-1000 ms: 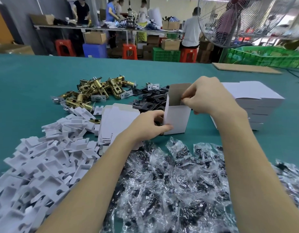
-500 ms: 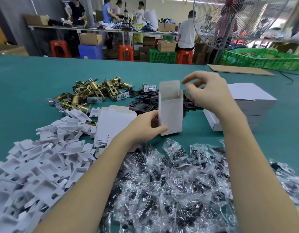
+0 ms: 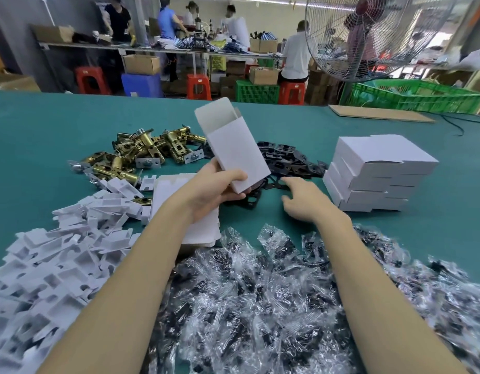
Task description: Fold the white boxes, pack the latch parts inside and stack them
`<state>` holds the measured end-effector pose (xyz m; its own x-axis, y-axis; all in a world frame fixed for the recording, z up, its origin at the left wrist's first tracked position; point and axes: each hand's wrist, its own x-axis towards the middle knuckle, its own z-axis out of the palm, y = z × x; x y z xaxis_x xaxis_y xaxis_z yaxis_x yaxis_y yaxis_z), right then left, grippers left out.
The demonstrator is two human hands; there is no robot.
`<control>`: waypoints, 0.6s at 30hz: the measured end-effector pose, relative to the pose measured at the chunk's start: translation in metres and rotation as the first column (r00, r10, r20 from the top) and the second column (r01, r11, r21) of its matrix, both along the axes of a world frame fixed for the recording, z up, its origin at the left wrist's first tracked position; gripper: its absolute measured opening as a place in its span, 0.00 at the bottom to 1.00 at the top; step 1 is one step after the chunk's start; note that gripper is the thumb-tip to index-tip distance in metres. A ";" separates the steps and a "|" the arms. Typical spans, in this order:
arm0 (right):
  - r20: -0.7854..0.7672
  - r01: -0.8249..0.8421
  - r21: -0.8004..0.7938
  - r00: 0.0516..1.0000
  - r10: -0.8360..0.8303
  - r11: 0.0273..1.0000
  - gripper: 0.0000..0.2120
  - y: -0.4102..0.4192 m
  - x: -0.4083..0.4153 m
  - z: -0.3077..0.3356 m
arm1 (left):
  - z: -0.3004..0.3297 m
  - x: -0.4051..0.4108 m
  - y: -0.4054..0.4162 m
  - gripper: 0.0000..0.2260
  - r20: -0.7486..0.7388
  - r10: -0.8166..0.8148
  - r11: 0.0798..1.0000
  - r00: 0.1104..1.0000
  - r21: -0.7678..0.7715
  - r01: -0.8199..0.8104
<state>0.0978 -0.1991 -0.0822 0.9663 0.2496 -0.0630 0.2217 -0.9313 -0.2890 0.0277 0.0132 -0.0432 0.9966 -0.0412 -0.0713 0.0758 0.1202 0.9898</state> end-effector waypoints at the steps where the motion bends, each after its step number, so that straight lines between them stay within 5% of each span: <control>1: 0.021 0.026 -0.018 0.999 -0.026 0.999 0.28 0.000 0.000 0.000 | 0.001 0.000 0.000 0.20 0.006 -0.001 1.000 1.000 0.015 0.001; 6: 0.031 0.070 -0.110 0.997 -0.067 0.991 0.26 0.003 -0.005 0.002 | 0.003 0.002 0.000 0.20 0.062 0.009 0.973 0.998 0.231 -0.023; 13: 0.097 0.302 0.220 0.939 -0.329 0.928 0.08 -0.001 -0.011 0.012 | 0.003 0.003 -0.003 0.19 0.148 0.001 0.918 0.989 0.393 -0.060; 18: 0.106 0.293 0.310 0.935 -0.339 0.904 0.10 -0.002 -0.013 0.013 | -0.001 0.002 -0.010 0.19 0.195 -0.042 0.909 0.980 0.414 -0.044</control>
<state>0.0852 -0.2014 -0.0691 0.9890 -0.0857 0.1203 -0.0075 -0.8425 -0.5386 0.0296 0.0036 -0.0447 0.9923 -0.0493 0.1137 -0.1234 -0.3041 0.9446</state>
